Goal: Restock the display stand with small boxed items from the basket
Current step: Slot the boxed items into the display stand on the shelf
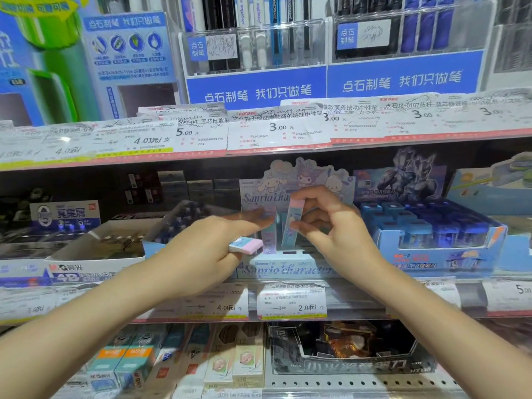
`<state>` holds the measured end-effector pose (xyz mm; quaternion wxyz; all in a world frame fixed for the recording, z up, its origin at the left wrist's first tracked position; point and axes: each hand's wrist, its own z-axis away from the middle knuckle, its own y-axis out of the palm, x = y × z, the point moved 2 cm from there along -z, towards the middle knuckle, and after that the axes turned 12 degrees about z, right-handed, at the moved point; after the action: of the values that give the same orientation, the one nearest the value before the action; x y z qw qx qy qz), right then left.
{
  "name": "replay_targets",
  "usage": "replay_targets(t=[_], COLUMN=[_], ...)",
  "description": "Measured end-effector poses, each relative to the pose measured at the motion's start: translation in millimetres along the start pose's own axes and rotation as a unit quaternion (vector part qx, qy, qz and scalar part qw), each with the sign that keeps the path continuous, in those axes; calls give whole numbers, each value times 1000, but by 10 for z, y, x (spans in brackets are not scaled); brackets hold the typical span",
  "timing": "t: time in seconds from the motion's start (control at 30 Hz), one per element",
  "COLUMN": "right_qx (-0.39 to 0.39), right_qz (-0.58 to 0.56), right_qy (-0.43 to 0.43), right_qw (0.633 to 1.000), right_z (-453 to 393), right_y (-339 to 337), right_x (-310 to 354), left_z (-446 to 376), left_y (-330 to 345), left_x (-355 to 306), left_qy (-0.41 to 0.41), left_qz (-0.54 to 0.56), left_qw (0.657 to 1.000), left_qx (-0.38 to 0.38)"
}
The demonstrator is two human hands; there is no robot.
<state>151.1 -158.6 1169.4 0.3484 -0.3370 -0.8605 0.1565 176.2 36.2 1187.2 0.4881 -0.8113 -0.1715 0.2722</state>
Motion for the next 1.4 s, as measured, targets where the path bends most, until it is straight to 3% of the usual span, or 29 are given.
replay_targets(t=[0.27,0.53,0.7,0.87,1.03,1.23,1.3,1.4], right_qx=[5,23,31,15,22,8,-16,6], right_qz=[25,39,-11,73,57,46,11,-10], right_qy=[-31,-8,6,-20,-4,6,-32,-166], right_qw=[999,999,999,997,998,999,999,986], right_z=[-10,14,0,-8,-30,36,110,255], right_y=[-2,-19,-9,13,8,-81,-165,-273], right_x=[-38,-36,-20,-27,-15,103,259,527], left_z=[-48,-47,-41,-26,-12,61,96,103], left_y=[-70,-38,-31,-57,-65,-26,-33,-5], left_x=[-63,-34,-13,-62,-40,-168,-296,-394], left_qy=[-7,1,-11,-12,-1,63,90,100], left_qz=[47,61,55,71,59,-23,-13,30], left_qw=[999,998,998,997,998,996,993,993], left_qx=[10,2,4,0,12,-64,-72,-60])
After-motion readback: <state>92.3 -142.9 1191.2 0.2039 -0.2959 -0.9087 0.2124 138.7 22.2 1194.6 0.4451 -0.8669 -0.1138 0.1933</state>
